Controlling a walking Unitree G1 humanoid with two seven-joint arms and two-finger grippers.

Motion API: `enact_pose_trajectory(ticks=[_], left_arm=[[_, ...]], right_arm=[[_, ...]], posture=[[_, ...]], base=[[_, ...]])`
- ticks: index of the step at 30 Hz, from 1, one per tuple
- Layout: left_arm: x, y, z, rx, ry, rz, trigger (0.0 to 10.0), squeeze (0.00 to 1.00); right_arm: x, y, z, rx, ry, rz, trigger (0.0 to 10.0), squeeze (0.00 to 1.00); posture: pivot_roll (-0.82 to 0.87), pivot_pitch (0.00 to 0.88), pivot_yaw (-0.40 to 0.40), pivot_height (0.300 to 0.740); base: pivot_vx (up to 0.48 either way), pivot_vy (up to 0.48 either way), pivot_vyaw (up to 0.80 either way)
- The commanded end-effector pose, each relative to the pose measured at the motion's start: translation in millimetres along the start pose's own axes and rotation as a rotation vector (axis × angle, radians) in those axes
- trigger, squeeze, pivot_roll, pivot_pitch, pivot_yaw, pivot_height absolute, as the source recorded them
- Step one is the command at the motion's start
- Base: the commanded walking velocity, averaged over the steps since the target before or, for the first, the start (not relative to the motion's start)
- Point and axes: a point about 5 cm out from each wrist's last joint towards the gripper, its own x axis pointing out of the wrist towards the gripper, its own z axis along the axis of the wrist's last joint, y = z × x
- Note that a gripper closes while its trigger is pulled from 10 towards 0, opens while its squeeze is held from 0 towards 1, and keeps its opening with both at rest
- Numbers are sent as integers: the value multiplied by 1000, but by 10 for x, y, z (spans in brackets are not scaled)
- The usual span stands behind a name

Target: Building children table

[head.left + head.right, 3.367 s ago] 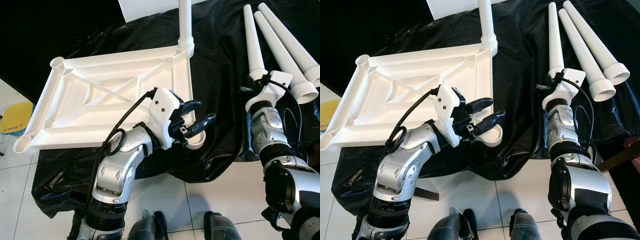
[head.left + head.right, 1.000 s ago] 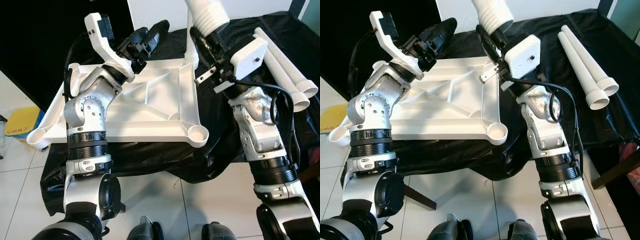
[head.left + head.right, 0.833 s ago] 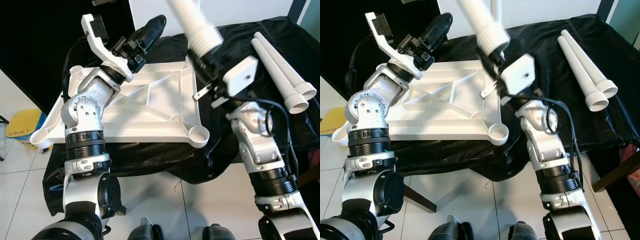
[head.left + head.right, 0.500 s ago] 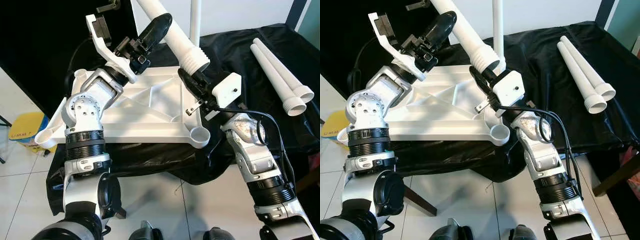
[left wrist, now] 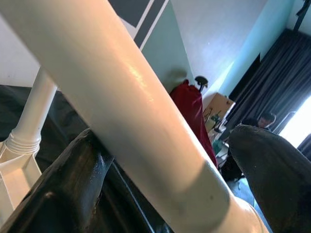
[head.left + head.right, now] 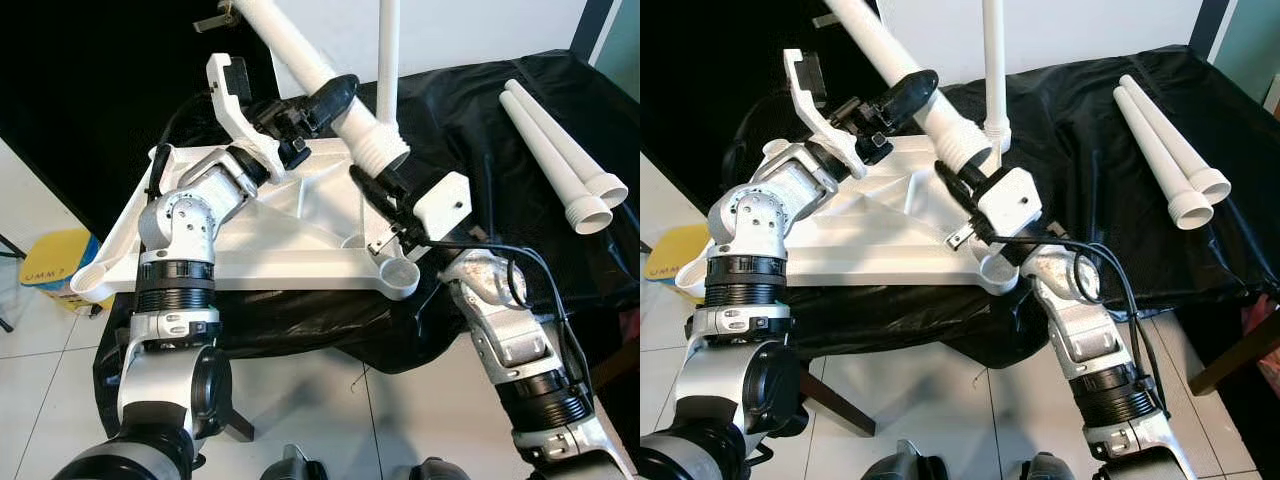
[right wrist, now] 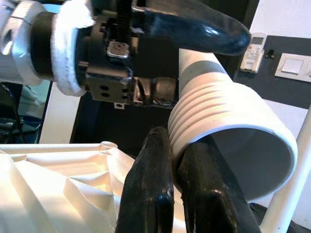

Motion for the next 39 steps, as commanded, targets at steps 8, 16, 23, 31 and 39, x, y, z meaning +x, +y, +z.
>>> enact_pose_trajectory(ticks=[8, 16, 23, 31, 39], left_arm=[[9, 108, 46, -20, -12, -14, 10000, 0], [-28, 408, 154, -80, -28, 152, 10000, 0], [-140, 639, 378, -106, -81, 300, 10000, 0], [-267, 786, 480, -159, -121, 401, 10000, 0], [-273, 830, 372, -237, -115, 409, 0, 0]], right_arm=[[-117, 245, -71, 51, 34, 79, 10000, 0], [-309, 393, -157, 51, 85, 104, 10000, 0], [-413, 460, -171, 52, 107, 115, 10000, 0], [-437, 469, -173, 50, 112, 109, 10000, 0], [-413, 470, -174, 46, 108, 109, 10000, 0]], posture=[[-173, 0, 126, 740], [-177, 2, 124, 740], [-178, 17, 126, 740], [-175, 20, 127, 740], [-166, 27, 121, 740]], base=[[0, 0, 0], [0, 0, 0], [0, 0, 0], [0, 0, 0], [0, 0, 0]])
